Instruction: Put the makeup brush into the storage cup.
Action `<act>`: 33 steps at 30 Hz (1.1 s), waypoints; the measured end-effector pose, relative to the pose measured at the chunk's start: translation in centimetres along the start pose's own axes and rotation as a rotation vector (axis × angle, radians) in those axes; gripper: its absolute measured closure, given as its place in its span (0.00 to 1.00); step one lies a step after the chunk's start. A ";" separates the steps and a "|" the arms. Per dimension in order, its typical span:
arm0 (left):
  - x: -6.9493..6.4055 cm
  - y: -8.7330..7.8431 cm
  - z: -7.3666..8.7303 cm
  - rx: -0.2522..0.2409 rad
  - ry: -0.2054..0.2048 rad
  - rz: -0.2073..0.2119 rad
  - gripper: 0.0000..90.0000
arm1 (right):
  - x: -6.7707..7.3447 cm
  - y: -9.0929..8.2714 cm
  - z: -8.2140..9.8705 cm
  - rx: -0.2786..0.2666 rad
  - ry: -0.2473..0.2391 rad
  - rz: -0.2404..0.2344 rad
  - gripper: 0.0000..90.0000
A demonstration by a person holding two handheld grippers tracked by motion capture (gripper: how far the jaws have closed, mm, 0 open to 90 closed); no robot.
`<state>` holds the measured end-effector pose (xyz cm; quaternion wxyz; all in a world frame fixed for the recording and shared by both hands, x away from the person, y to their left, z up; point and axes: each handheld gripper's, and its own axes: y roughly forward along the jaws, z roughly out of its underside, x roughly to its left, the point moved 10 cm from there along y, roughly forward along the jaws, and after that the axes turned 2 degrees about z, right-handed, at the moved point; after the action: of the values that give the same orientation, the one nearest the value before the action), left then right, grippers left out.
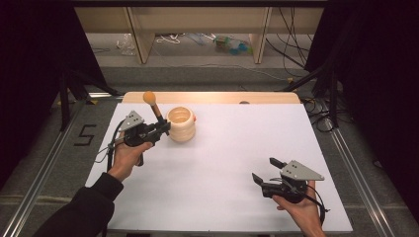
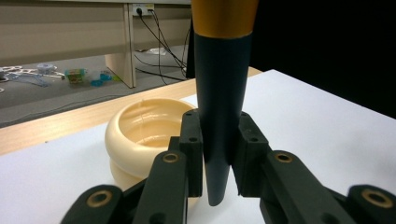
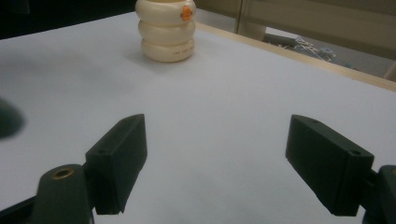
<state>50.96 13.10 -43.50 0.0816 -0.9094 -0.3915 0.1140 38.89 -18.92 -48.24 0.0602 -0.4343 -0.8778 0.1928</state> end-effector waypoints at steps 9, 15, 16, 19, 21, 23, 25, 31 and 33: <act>0.7 0.8 -1.2 -0.002 -0.004 -0.020 0.85 | 0.1 -0.4 0.2 0.012 0.014 0.001 0.24; 1.3 1.5 -2.2 -0.015 -0.014 -0.032 0.85 | 0.0 -0.3 -0.1 -0.019 0.013 0.016 0.20; 1.4 1.7 -2.3 -0.012 -0.006 -0.038 0.85 | -0.1 -0.5 -0.1 -0.006 0.011 0.016 0.20; 1.7 2.1 -2.8 -0.017 -0.006 -0.045 0.85 | 0.0 -0.3 -0.2 -0.022 0.015 0.012 0.20; 1.8 2.4 -3.0 -0.025 -0.021 -0.049 0.85 | 0.0 -0.3 -0.2 -0.022 0.014 0.012 0.20; 2.1 2.7 -2.9 -0.019 -0.015 -0.054 0.85 | 0.1 -0.3 -0.3 -0.027 0.009 0.010 0.20; 2.3 3.0 -2.8 -0.016 -0.023 -0.063 0.85 | 0.4 -0.2 -0.2 -0.017 0.011 -0.004 0.20; 2.5 4.1 -3.1 -0.015 -0.019 -0.076 0.85 | 0.4 -0.2 0.0 -0.003 0.006 -0.004 0.21; 2.5 4.7 -3.0 -0.002 -0.004 -0.078 0.85 | 0.5 0.0 -0.1 -0.017 0.010 -0.008 0.21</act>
<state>56.72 11.50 -42.05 0.0842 -0.8934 -0.4269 0.1119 38.61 -18.46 -48.20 0.0616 -0.4322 -0.8809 0.1829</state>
